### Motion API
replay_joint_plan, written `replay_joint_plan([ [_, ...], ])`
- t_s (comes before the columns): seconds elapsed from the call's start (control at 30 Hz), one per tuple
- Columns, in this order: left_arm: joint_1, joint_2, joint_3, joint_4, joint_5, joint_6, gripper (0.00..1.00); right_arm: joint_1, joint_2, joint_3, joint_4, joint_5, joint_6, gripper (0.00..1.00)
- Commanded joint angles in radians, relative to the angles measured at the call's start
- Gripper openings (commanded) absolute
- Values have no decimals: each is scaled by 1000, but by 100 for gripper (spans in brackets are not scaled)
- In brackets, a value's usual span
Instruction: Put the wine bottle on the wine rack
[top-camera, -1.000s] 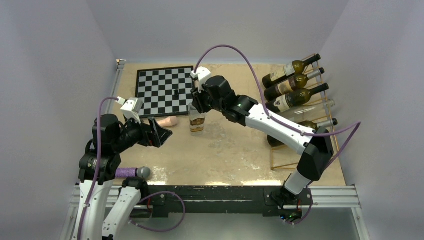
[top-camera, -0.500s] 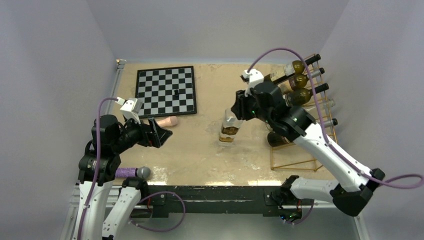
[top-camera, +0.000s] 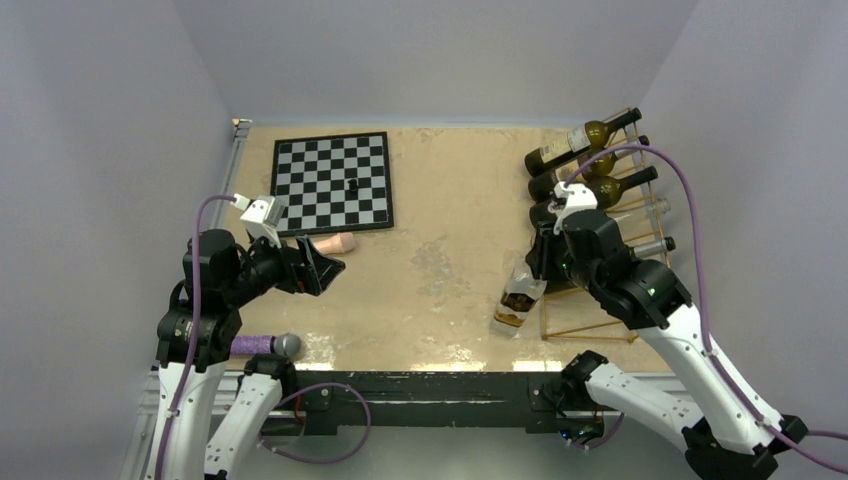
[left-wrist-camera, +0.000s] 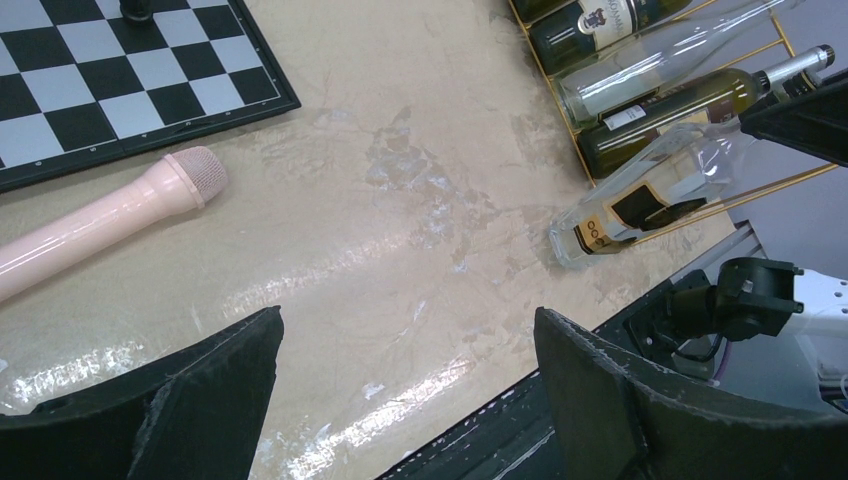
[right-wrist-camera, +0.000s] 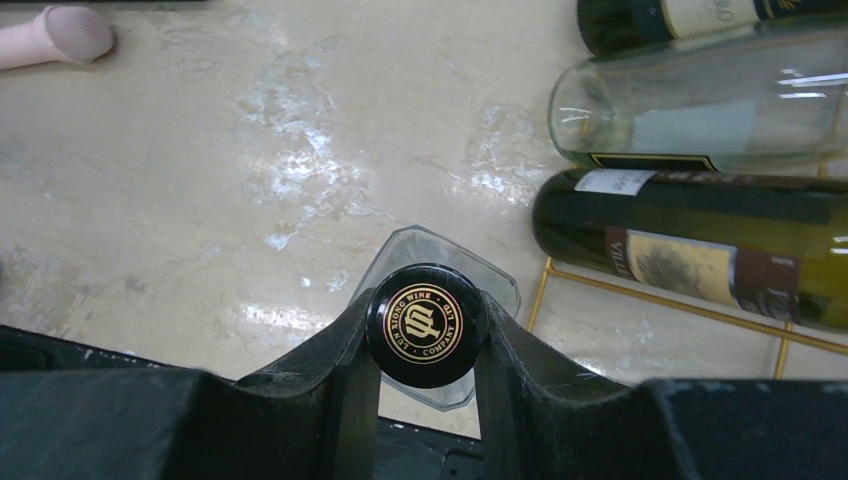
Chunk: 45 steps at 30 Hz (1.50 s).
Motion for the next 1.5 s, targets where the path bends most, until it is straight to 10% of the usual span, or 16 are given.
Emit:
replay_joint_plan([
  [0.0,-2,7,5,48,29,-1,99,-53,-72,0,61,69,39,0],
  [0.83,-2,5,-13,62,41,-6,99,-261,-212,-16,4,106,-83,0],
  [1.47,-2,9,-19,69,50,-5,99,-390,-264,-207,-47,179,173,0],
])
